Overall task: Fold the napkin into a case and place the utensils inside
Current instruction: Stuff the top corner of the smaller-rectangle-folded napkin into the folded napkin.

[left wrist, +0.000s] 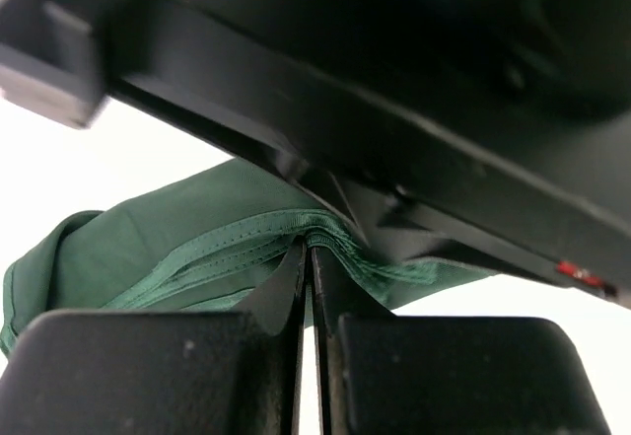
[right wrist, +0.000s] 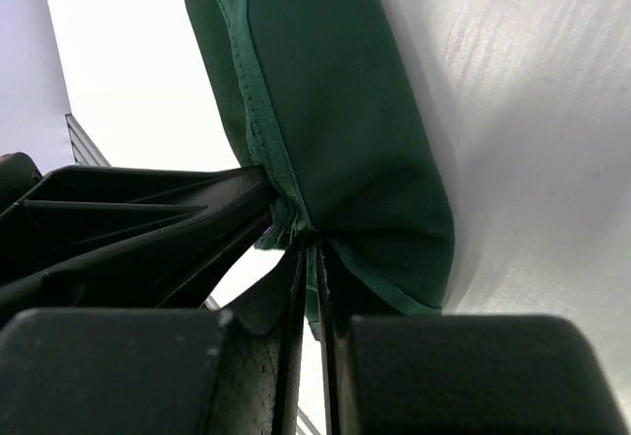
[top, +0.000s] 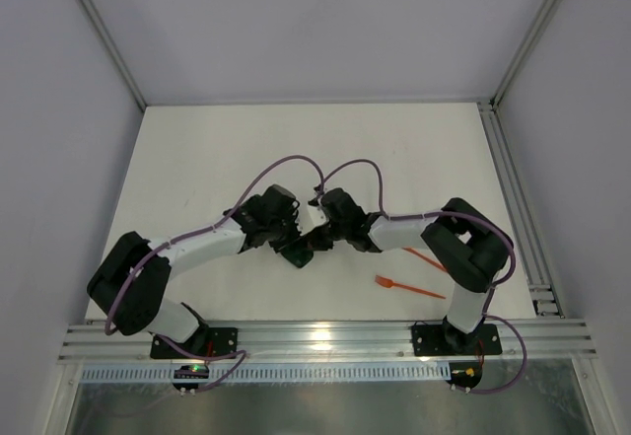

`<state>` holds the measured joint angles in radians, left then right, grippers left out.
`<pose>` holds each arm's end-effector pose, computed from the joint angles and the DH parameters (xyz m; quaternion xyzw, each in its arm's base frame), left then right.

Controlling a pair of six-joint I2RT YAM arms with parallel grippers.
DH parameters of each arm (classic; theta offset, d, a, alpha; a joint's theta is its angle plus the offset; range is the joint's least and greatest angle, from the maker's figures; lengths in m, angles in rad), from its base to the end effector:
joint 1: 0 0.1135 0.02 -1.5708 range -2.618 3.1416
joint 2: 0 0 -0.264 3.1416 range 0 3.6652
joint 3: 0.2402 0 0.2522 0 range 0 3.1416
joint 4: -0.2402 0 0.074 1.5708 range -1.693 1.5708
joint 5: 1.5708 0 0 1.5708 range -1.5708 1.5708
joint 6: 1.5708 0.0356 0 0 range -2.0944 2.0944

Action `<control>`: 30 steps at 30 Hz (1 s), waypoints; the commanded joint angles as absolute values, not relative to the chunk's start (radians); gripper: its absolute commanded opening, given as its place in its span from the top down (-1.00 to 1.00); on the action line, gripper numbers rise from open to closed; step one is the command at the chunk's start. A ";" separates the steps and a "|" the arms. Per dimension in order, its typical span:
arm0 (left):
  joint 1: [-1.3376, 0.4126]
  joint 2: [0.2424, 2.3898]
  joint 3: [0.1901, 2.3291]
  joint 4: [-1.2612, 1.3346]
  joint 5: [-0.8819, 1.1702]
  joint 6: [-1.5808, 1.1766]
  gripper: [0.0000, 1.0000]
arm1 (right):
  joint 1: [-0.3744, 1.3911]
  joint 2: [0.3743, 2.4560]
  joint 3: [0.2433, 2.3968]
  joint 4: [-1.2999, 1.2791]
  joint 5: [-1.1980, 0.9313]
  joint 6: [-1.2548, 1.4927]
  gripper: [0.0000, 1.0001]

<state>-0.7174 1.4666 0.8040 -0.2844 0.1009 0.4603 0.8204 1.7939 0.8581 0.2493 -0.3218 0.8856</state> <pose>0.2135 -0.1910 0.1839 0.5408 0.7819 -0.0869 0.2978 0.2341 0.2676 0.1410 -0.0394 0.8939 0.4134 0.1687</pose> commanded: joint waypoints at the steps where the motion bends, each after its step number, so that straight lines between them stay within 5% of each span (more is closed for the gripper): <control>1: -0.700 1.436 0.861 -0.236 0.138 0.394 1.00 | 0.836 1.809 0.868 0.298 -0.311 0.916 0.76; 23: -0.646 1.465 0.854 -0.288 0.342 0.394 0.99 | 0.821 1.894 0.836 0.423 -0.087 1.086 0.75; 30: -0.644 1.493 0.867 -0.360 0.351 0.436 0.58 | 0.821 1.921 0.819 0.448 -0.107 1.118 0.75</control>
